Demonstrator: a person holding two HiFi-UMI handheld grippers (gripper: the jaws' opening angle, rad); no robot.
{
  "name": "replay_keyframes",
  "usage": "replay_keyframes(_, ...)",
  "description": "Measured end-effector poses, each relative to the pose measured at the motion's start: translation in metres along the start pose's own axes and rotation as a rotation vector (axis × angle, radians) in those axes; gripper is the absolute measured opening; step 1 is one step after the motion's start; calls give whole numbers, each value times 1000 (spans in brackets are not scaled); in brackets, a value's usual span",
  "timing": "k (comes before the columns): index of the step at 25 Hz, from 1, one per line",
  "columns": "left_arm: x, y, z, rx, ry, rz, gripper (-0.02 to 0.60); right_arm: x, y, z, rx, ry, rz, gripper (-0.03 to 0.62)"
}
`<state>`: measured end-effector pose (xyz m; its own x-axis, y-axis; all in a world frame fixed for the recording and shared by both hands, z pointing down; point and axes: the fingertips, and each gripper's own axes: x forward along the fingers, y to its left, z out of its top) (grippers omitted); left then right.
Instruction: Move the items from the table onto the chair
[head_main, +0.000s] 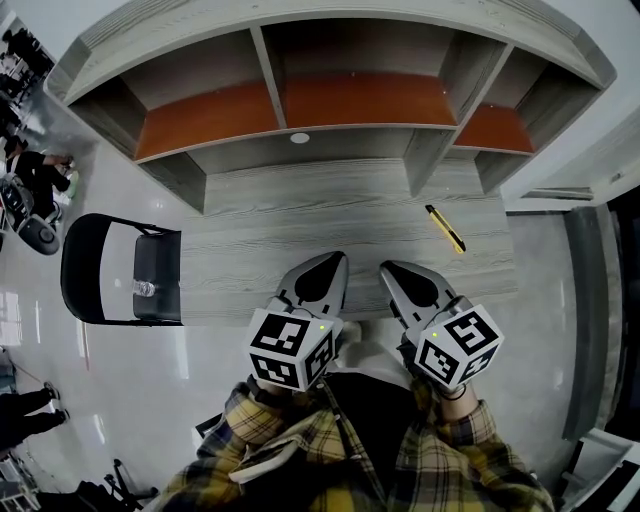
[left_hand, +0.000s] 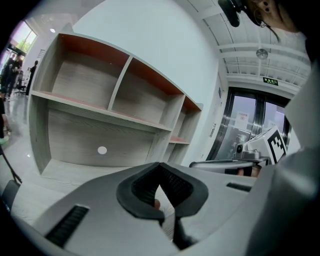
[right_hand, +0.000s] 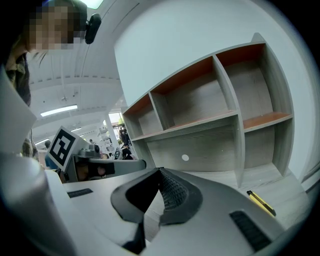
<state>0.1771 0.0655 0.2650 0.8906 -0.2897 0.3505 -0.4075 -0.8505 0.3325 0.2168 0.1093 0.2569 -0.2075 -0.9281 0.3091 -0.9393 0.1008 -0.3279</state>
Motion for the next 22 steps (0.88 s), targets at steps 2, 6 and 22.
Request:
replay_keyframes(2, 1, 1, 1, 2, -1, 5, 3, 2, -1, 2, -2, -1, 4, 17)
replay_keyframes(6, 2, 5, 4, 1, -6, 10, 3, 6, -2, 4, -2, -7, 9, 17)
replay_keyframes(22, 3, 16, 7, 16, 4, 16, 2, 13, -5, 2, 11, -2, 11, 17)
